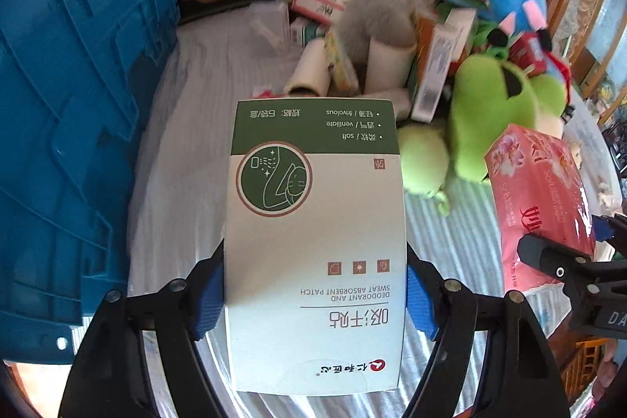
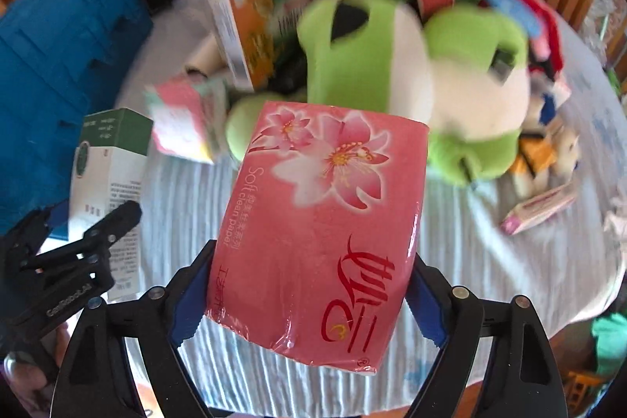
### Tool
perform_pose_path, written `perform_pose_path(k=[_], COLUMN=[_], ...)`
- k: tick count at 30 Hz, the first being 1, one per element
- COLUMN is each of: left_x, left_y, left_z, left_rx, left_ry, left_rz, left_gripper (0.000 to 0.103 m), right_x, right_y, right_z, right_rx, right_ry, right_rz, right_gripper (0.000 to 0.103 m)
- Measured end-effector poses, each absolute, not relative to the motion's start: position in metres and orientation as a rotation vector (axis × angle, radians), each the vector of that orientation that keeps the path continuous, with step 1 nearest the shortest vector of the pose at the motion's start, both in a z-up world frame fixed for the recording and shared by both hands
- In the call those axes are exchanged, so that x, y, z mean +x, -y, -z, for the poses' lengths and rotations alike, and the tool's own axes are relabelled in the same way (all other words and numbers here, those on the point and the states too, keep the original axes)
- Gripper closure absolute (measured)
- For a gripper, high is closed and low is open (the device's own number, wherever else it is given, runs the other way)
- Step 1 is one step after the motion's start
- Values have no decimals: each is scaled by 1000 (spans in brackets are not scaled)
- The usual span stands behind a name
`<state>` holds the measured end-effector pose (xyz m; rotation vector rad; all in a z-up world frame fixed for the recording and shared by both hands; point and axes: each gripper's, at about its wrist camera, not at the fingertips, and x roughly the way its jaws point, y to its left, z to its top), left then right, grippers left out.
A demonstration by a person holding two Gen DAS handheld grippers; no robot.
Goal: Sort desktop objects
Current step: 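Carry the patch box and pink tissue pack over the blue crate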
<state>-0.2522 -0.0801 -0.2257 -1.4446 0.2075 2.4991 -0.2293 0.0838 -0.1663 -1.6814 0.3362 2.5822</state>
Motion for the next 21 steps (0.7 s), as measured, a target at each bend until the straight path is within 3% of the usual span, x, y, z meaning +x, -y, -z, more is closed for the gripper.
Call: perform_pose_path(k=[10, 21], left_x=[-224, -214], left_y=[59, 156], left_z=[87, -28], left_rx=[-1093, -752], left_ry=[-147, -62], left_rz=[-2749, -3057], left_gripper=[28, 27], right_x=[-221, -242], right_y=[-72, 21], right_z=[43, -58], right_rx=[-1270, -888], right_ry=[-117, 109], right_rz=[-2970, -3276], right_gripper=[17, 16])
